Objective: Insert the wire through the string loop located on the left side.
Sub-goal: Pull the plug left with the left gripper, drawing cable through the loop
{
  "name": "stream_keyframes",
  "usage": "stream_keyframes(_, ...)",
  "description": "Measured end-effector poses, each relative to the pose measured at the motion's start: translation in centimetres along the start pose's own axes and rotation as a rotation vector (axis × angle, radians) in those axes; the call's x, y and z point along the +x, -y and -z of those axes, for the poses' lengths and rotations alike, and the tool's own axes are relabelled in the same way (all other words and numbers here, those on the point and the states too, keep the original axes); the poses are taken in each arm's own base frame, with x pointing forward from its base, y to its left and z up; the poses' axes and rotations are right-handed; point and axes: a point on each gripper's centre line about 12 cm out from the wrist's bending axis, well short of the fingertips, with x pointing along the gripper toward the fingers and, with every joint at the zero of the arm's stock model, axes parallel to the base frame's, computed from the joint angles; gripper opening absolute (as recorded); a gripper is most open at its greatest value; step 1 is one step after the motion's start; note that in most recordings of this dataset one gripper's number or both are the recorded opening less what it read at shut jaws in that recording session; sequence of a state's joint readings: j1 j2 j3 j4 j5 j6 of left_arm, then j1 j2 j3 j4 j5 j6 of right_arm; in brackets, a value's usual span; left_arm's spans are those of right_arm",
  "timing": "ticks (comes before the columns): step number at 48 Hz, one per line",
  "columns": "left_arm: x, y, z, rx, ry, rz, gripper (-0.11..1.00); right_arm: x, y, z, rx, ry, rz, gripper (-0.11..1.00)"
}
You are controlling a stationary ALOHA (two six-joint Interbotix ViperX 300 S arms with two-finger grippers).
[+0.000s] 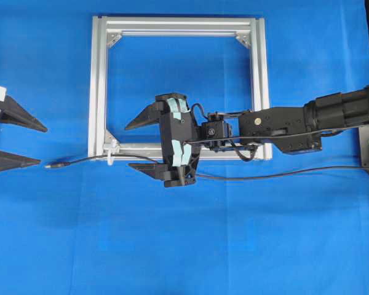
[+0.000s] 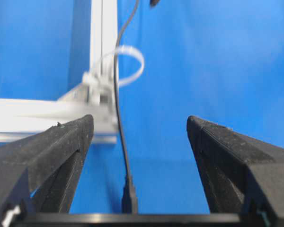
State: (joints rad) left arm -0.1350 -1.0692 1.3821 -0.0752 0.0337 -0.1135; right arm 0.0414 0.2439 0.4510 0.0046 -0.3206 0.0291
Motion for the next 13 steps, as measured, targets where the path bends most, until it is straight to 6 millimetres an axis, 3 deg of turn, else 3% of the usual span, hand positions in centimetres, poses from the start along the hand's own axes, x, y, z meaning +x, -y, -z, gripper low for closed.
stream_keyframes(13,-0.4,0.2,-1.1,0.012,0.047,0.007,0.73,-1.2,-0.1,-2.3,-0.001,0.028,-0.001,0.94)
